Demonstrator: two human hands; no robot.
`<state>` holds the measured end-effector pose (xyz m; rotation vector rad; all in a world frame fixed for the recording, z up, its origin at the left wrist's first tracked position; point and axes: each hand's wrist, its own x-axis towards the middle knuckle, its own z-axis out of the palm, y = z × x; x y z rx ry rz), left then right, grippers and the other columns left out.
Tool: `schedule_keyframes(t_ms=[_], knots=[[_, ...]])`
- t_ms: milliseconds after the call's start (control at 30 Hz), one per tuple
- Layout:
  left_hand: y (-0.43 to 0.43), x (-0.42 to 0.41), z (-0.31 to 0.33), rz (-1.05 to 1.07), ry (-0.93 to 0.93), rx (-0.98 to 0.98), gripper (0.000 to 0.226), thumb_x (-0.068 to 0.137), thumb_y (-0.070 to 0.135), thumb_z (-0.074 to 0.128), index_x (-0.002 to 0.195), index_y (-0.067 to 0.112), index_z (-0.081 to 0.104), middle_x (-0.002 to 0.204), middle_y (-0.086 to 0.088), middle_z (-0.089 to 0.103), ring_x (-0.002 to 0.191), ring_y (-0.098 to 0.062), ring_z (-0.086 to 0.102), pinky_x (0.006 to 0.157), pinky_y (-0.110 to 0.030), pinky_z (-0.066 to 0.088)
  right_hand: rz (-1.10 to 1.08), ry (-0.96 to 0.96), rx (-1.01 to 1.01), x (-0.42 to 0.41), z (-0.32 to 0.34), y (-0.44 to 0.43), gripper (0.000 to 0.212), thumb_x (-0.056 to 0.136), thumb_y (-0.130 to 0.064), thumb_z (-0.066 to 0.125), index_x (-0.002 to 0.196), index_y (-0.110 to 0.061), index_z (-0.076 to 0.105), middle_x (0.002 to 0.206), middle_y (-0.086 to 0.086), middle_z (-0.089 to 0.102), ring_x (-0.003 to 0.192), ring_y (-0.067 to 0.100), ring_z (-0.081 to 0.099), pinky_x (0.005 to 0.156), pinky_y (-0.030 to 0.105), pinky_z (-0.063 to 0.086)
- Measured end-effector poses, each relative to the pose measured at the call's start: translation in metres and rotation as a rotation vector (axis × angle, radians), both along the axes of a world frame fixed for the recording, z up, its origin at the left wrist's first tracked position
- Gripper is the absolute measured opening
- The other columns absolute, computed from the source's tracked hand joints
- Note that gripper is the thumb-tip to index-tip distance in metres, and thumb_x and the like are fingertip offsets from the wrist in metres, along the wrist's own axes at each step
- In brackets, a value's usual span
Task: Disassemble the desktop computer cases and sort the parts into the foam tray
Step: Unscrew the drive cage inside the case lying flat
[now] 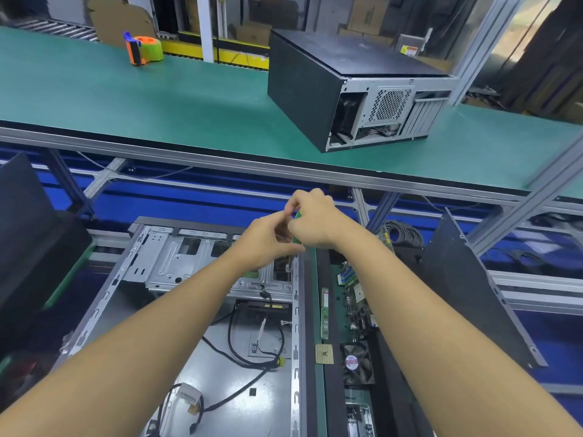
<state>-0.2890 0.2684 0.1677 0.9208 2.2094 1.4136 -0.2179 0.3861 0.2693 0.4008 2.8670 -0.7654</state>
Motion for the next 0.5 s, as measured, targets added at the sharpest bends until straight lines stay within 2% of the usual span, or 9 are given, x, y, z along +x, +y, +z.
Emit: schedule_keyframes(t_ms=[33,67,133,200,267,300,367,433,500], knots=[[0.002,0.001,0.000,0.023,0.025,-0.020,0.034,0.076,0.028,0.086,0.101,0.020,0.064,0.095,-0.004,0.072,0.091,-0.022,0.069,0.082,-0.042,0.057,-0.026,0.024,0.051,0.000,-0.002,0.000,0.018,0.095,-0.030,0.050,0.109,-0.020,0.049,0.115,0.003,0.037,0.115,0.026,0.038,0.079,0.041,0.041],[0.004,0.003,0.001,0.037,0.036,-0.029,0.032,0.076,0.031,0.086,0.098,0.021,0.064,0.094,-0.007,0.070,0.088,-0.025,0.067,0.081,-0.045,0.057,-0.057,0.039,0.138,0.001,-0.004,0.000,0.031,0.096,-0.043,0.048,0.112,-0.017,0.046,0.111,0.002,0.037,0.109,0.026,0.039,0.077,0.041,0.039],[0.008,0.005,0.004,0.021,0.058,-0.034,0.023,0.078,0.032,0.084,0.087,0.033,0.063,0.088,-0.003,0.067,0.080,-0.021,0.064,0.075,-0.044,0.055,-0.121,0.070,0.284,0.000,-0.006,-0.001,0.049,0.098,-0.060,0.041,0.113,-0.014,0.041,0.099,0.002,0.041,0.093,0.028,0.044,0.070,0.040,0.038],[0.007,0.005,0.005,-0.055,0.046,-0.016,0.025,0.081,0.030,0.081,0.087,0.045,0.062,0.092,0.010,0.066,0.083,-0.011,0.063,0.076,-0.034,0.054,-0.128,0.096,0.295,-0.002,-0.007,-0.002,0.042,0.101,-0.054,0.042,0.107,-0.013,0.038,0.089,0.003,0.048,0.084,0.031,0.050,0.062,0.038,0.037],[0.001,0.003,0.006,-0.132,-0.042,0.024,0.028,0.088,0.024,0.076,0.105,0.043,0.066,0.104,0.019,0.069,0.097,-0.001,0.065,0.084,-0.024,0.053,-0.076,0.104,0.224,-0.005,-0.005,0.000,0.028,0.103,-0.038,0.047,0.111,-0.012,0.043,0.103,0.007,0.052,0.086,0.031,0.054,0.065,0.038,0.041],[-0.003,0.000,0.005,-0.143,-0.082,0.037,0.028,0.090,0.019,0.073,0.113,0.034,0.068,0.108,0.017,0.071,0.103,-0.002,0.066,0.088,-0.022,0.052,-0.040,0.092,0.186,-0.006,-0.003,0.000,0.020,0.103,-0.030,0.049,0.115,-0.014,0.046,0.112,0.007,0.049,0.088,0.029,0.055,0.068,0.038,0.043],[-0.008,-0.004,0.003,-0.120,-0.097,0.045,0.025,0.092,0.009,0.069,0.115,0.017,0.070,0.107,0.006,0.075,0.103,-0.005,0.069,0.089,-0.020,0.052,0.037,0.032,0.134,-0.007,0.002,0.003,0.019,0.098,-0.016,0.051,0.117,-0.020,0.049,0.120,0.003,0.042,0.093,0.027,0.053,0.074,0.040,0.047],[-0.008,-0.005,0.001,-0.063,-0.065,0.051,0.022,0.088,0.007,0.073,0.109,0.014,0.070,0.101,0.000,0.076,0.097,-0.009,0.070,0.086,-0.024,0.054,0.072,-0.030,0.100,-0.009,0.004,0.005,0.024,0.093,-0.010,0.053,0.113,-0.024,0.049,0.122,0.002,0.042,0.104,0.026,0.050,0.081,0.041,0.048],[-0.004,-0.003,0.000,-0.042,-0.030,0.038,0.021,0.086,0.013,0.077,0.105,0.015,0.069,0.097,-0.006,0.074,0.093,-0.018,0.069,0.085,-0.032,0.057,0.067,-0.021,0.052,-0.008,-0.001,0.005,0.022,0.093,-0.016,0.055,0.111,-0.025,0.049,0.121,0.001,0.041,0.112,0.024,0.043,0.080,0.039,0.044]])
